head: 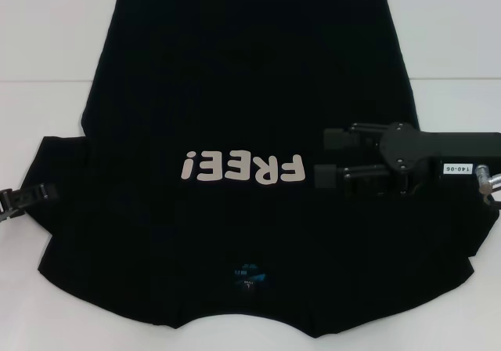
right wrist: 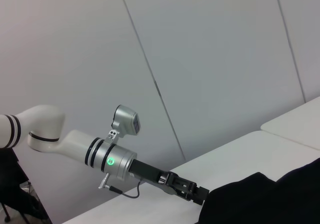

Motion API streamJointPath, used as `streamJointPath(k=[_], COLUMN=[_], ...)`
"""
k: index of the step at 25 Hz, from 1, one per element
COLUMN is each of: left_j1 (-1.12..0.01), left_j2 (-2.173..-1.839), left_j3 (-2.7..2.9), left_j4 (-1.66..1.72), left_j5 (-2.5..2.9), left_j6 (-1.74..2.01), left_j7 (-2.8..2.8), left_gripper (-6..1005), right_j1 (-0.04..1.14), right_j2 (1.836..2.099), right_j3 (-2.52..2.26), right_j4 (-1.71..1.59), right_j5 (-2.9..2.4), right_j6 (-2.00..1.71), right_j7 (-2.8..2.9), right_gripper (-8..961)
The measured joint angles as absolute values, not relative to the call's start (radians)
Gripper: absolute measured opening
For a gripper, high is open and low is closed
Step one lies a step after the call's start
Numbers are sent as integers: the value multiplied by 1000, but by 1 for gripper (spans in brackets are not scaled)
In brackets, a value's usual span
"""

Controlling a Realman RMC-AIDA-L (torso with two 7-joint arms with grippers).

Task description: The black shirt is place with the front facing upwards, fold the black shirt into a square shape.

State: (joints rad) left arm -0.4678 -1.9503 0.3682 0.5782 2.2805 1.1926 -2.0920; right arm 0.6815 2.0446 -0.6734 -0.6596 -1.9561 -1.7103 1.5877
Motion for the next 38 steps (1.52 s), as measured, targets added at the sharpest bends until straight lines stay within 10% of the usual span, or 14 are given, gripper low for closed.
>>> streamJointPath(k=[38], left_j1=[-513], left_j2=[-1953], left_j3=[408], left_j4=[569], left_j5=[2282], left_j6=[1195], left_j7=[-2077], left_gripper=[860], right_j1=[674], right_j2=[2040], right_j3=[-672], right_j4=[-660], right_j5=[-1936], right_j6=[-1711], right_j7=[1587], right_gripper=[926])
